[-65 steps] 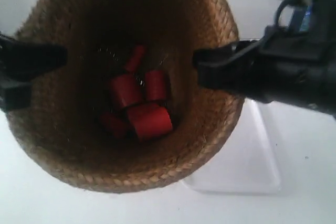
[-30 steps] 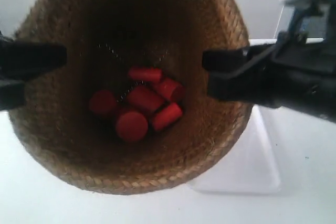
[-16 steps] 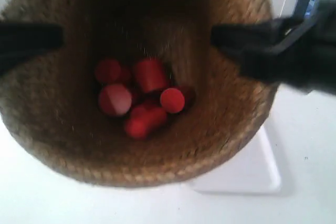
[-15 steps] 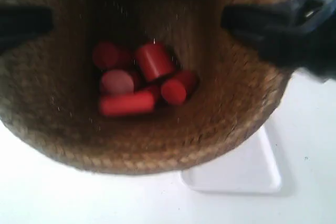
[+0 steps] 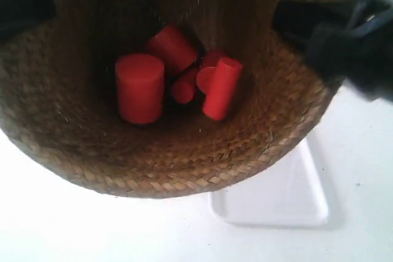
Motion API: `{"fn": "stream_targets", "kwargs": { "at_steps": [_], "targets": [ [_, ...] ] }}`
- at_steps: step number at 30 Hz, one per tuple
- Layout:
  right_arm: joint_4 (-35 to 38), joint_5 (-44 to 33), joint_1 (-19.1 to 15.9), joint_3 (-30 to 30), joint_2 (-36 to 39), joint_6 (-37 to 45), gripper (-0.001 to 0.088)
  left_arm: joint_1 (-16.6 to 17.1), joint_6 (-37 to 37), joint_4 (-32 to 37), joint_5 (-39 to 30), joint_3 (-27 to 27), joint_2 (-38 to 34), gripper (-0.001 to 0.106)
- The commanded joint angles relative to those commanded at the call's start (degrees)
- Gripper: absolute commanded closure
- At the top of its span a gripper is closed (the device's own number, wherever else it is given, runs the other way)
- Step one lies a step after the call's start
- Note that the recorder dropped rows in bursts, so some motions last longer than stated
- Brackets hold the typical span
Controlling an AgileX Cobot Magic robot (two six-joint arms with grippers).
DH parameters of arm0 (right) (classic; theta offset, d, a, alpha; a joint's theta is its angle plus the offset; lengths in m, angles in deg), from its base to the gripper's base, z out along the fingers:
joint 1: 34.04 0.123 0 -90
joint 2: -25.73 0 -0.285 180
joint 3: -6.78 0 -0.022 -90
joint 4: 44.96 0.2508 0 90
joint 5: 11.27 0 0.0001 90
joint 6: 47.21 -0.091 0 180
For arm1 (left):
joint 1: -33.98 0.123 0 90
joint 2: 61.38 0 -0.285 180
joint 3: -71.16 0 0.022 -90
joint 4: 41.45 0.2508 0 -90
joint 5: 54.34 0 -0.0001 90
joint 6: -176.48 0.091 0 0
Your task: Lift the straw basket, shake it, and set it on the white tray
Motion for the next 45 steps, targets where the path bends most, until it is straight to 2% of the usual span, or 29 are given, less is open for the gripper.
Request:
{"fn": "stream_targets", "kwargs": {
  "at_steps": [4,6,9,20,22,24,25,26,27,28,31,33,35,38,39,41,43,45],
  "targets": [
    [0.6,-13.4,0.0,5.3,-4.5,-0.7,0.0868,0.0,0.2,-2.7,-4.0,-3.9,3.0,0.105],
    [0.8,-15.8,0.0,6.2,-6.2,-0.7,0.0868,0.0,0.5,-2.2,-3.5,-5.3,4.4,0.105],
    [0.8,-14.7,0.0,5.1,-6.6,-0.6,0.0868,0.0,0.5,-2.0,-2.5,-5.5,4.9,0.105],
    [0.7,-17.6,0.0,4.3,-6.3,-2.2,0.0868,0.0,-0.3,0.6,-7.9,-4.7,5.1,0.105],
    [1.3,-21.1,0.0,5.6,-8.9,-3.0,0.0868,0.0,-0.4,-0.9,-7.9,-4.7,7.3,0.105],
    [-0.5,-18.3,0.0,5.7,-11.2,-2.8,0.0868,0.0,0.3,-0.7,-5.3,-4.2,9.0,0.105],
    [-1.5,-14.2,0.0,4.3,-10.5,-2.8,0.0868,0.0,0.7,0.4,-1.6,-2.5,8.6,0.105],
    [-1.5,-11.4,0.0,3.1,-8.5,-2.8,0.0868,0.0,0.5,0.5,1.0,-1.0,7.4,0.105],
    [-1.5,-5.7,-0.1,0.5,-2.6,-2.1,0.0868,0.0,0.4,0.5,6.8,2.5,3.8,0.105],
    [-1.3,-6.0,-0.2,0.8,-0.8,-1.9,0.0868,0.0,0.4,0.5,7.1,2.8,2.7,0.105],
    [-1.4,-19.7,0.1,7.8,-3.8,-0.6,0.0868,0.0,0.3,1.0,-0.2,-1.3,6.1,0.105],
    [-1.5,-24.1,0.5,11.9,-8.0,0.2,0.0868,0.0,0.5,1.2,-3.7,-4.9,9.4,0.105],
    [-2.5,-19.7,0.6,11.0,-9.6,0.2,0.0868,0.0,1.4,1.6,-2.5,-4.8,10.3,0.105],
    [-5.5,-5.8,0.2,4.2,-3.6,0.0,0.0868,0.0,1.7,1.6,3.7,1.9,5.5,0.105],
    [-4.8,-3.7,-0.1,3.6,-1.2,-0.1,0.0868,0.0,1.7,1.6,5.0,3.0,4.0,0.105],
    [-2.8,-7.7,-0.4,6.0,-0.8,-0.7,0.0868,0.1,1.3,1.4,3.0,1.6,4.7,0.105],
    [-3.1,-15.6,-0.4,10.1,-4.2,-0.1,0.0868,0.1,1.5,1.4,-0.3,-2.0,7.1,0.105],
    [-3.1,-17.7,-0.4,11.4,-6.8,-0.2,0.0868,0.1,1.6,1.4,0.8,-3.9,8.4,0.105]
  ]
}}
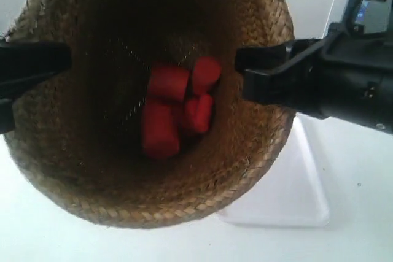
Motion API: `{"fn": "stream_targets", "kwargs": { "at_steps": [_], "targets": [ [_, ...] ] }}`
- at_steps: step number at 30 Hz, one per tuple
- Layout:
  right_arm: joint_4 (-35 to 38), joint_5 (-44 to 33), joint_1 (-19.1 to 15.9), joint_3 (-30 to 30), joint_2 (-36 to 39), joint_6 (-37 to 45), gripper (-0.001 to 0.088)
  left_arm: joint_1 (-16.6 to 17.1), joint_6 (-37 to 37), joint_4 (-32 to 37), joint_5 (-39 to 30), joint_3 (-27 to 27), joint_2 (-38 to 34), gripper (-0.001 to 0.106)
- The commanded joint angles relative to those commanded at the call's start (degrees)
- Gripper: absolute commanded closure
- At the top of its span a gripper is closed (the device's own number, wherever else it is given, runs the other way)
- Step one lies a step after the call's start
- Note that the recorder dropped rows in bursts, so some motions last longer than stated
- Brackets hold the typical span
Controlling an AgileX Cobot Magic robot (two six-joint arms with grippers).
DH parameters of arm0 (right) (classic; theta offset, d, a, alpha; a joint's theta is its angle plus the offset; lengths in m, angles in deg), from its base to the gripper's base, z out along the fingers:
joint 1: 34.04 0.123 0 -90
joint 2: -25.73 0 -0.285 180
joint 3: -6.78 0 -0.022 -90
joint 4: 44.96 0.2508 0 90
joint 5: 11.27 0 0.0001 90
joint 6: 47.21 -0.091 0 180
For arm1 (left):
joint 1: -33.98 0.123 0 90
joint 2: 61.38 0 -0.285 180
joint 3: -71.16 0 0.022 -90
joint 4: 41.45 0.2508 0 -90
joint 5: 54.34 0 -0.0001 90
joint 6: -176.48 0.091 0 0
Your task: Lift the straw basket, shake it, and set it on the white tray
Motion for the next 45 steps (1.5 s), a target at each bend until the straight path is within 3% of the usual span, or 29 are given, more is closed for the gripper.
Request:
{"fn": "stream_targets", "kwargs": {
  "at_steps": [2,4,6,9,11,16,18,21,23,26,28,32,34,37,39,42,45],
  "targets": [
    [-0.4,1.7,0.0,-1.6,-0.1,-0.5,0.0868,0.0,0.1,0.0,1.5,0.9,-0.4,0.105],
    [-0.7,7.0,-0.1,-6.3,3.9,0.1,0.0868,0.0,0.0,-0.3,2.4,4.5,-4.4,0.105],
    [-0.6,8.6,-0.9,-7.5,6.5,-0.6,0.0868,0.0,0.2,-0.1,0.8,4.7,-6.7,0.105],
    [-0.6,-0.1,-0.8,-2.0,1.7,-2.8,0.0868,0.0,0.1,-0.2,-5.2,-0.6,-3.9,0.105],
    [-1.1,-2.5,-0.8,-0.7,-0.8,-2.8,0.0868,0.0,0.1,-0.2,-4.0,-2.0,-2.8,0.105],
    [-1.6,11.6,-1.1,-8.8,5.4,-2.8,0.0868,0.0,0.4,-0.4,-0.3,2.6,-8.1,0.105],
    [0.1,7.4,-1.4,-7.2,6.1,-4.3,0.0868,0.0,0.0,-0.5,-2.4,1.0,-7.5,0.105],
    [-0.7,-2.0,-1.2,-2.9,1.1,-3.5,0.0868,0.0,0.6,-0.4,-4.9,-3.0,-4.1,0.105],
    [-0.8,0.5,-1.2,-4.1,0.5,-2.3,0.0868,0.0,2.4,-0.4,-2.4,-2.3,-3.8,0.105],
    [-0.7,11.0,-1.2,-9.5,4.9,-2.4,0.0868,0.0,2.6,-0.7,-0.1,1.8,-8.1,0.105],
    [-0.6,9.3,-1.3,-8.4,5.7,-2.9,0.0868,0.0,2.6,-0.4,-0.6,1.4,-8.8,0.105],
    [-0.7,0.8,-1.3,-1.8,-2.4,-2.7,0.0868,0.0,2.6,-1.2,-2.1,-4.0,-4.5,0.105],
    [-1.4,3.0,-1.3,-3.4,-3.1,-2.4,0.0868,0.0,3.3,-1.1,-1.3,-2.7,-4.9,0.105],
    [-2.1,10.4,-1.4,-9.3,4.3,-2.4,0.0868,0.0,3.3,-1.7,0.4,2.3,-10.9,0.105],
    [-1.7,6.8,-1.4,-7.8,5.5,-4.2,0.0868,0.0,3.3,-2.0,-1.6,0.7,-10.7,0.105],
    [-1.9,-3.4,-1.4,-1.4,0.2,-3.6,0.0868,0.0,3.3,-2.0,-5.3,-4.9,-6.1,0.105],
    [-3.1,-1.4,-1.4,-1.2,-1.3,-3.5,0.0868,0.0,3.5,-1.1,-1.5,-3.7,-5.5,0.105]
  ]
}}
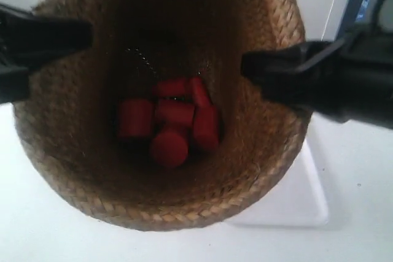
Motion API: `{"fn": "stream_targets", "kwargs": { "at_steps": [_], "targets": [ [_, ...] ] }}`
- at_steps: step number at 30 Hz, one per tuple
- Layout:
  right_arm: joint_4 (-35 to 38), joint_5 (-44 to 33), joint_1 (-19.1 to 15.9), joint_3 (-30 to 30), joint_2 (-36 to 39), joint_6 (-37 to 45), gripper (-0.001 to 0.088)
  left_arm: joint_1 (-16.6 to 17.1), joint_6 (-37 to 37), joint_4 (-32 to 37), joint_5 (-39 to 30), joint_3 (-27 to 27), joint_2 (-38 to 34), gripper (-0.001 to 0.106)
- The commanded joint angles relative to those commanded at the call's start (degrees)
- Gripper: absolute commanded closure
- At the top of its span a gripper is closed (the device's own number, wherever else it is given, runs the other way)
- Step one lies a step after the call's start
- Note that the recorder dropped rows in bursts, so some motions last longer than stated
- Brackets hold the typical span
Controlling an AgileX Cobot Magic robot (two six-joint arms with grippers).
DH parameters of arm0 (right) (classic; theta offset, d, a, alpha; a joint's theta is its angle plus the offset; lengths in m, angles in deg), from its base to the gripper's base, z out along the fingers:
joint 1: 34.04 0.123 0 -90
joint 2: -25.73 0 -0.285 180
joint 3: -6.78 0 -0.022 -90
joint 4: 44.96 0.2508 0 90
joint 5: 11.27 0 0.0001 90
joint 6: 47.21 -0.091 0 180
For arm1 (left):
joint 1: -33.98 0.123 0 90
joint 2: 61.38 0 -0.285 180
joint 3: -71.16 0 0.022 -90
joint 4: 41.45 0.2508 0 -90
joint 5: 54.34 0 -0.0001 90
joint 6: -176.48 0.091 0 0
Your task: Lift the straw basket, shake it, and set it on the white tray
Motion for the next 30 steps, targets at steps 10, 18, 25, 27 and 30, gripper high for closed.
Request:
{"fn": "stream_targets", "kwargs": {
  "at_steps": [10,18,25,27,30],
  "targets": [
    [-0.1,1.3,0.0,1.9,2.0,-0.3,0.0868,0.0,3.0,-1.6,0.7,-0.1,-0.4,0.105],
    [-2.2,3.4,0.6,0.5,4.1,-2.3,0.0868,0.0,3.1,-3.9,0.3,-0.6,-2.4,0.105],
    [-2.5,11.8,0.1,-6.0,7.4,-1.4,0.0868,0.0,2.4,-3.8,-0.2,2.3,-6.4,0.105],
    [-1.9,8.3,-0.1,-3.4,6.6,-3.7,0.0868,0.0,2.5,-5.6,-0.5,0.6,-5.6,0.105],
    [-2.3,1.4,0.7,1.2,0.9,-3.8,0.0868,0.0,3.1,-4.2,-2.5,-3.1,-2.5,0.105]
  ]
}}
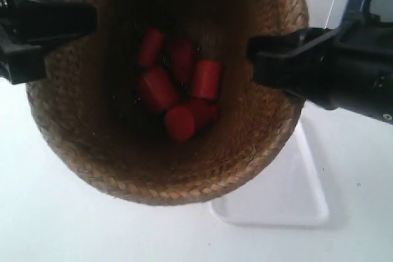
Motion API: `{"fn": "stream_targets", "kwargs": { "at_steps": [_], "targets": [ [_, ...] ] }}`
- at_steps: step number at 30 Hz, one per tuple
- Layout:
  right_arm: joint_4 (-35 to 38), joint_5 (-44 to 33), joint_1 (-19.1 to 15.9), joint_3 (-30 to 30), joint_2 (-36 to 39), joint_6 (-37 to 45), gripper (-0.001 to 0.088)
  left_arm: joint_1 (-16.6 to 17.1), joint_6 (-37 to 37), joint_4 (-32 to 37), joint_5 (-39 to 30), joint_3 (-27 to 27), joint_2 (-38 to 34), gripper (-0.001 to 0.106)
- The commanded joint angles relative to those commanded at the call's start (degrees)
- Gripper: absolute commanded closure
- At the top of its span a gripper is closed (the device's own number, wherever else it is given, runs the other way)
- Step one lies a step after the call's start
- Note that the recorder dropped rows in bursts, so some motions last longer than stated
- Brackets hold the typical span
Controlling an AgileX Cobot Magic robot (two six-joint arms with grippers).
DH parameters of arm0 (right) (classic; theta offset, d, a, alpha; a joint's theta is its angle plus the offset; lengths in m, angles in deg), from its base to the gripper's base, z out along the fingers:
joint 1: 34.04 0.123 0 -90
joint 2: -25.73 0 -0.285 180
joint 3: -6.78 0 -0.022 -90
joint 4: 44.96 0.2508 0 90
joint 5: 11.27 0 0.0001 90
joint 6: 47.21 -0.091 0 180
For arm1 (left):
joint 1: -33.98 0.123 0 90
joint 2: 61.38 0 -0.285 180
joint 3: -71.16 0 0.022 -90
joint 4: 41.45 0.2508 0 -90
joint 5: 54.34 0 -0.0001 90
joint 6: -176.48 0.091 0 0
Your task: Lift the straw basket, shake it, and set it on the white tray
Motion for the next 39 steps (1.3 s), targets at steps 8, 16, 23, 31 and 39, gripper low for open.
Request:
{"fn": "stream_targets", "kwargs": {
  "at_steps": [8,16,23,31,39],
  "targets": [
    [0.2,5.7,-1.0,-5.0,7.0,-2.2,0.0868,0.0,-0.7,-3.6,2.5,5.7,-4.5,0.105],
    [-2.3,8.3,0.4,-6.3,4.4,-1.5,0.0868,0.0,-0.3,-2.2,4.8,7.6,-1.5,0.105],
    [-2.7,4.3,0.4,-3.5,3.6,-1.5,0.0868,0.0,-1.2,-4.1,12.1,7.8,-0.2,0.105],
    [-9.0,-9.9,-9.1,12.3,19.6,-6.6,0.0868,0.0,-6.7,-4.1,10.7,-5.5,-16.3,0.105],
    [-38.3,-39.6,-17.3,30.7,29.0,-23.9,0.0868,2.1,-6.7,3.6,10.8,-11.7,-26.8,0.105]
  ]
}}
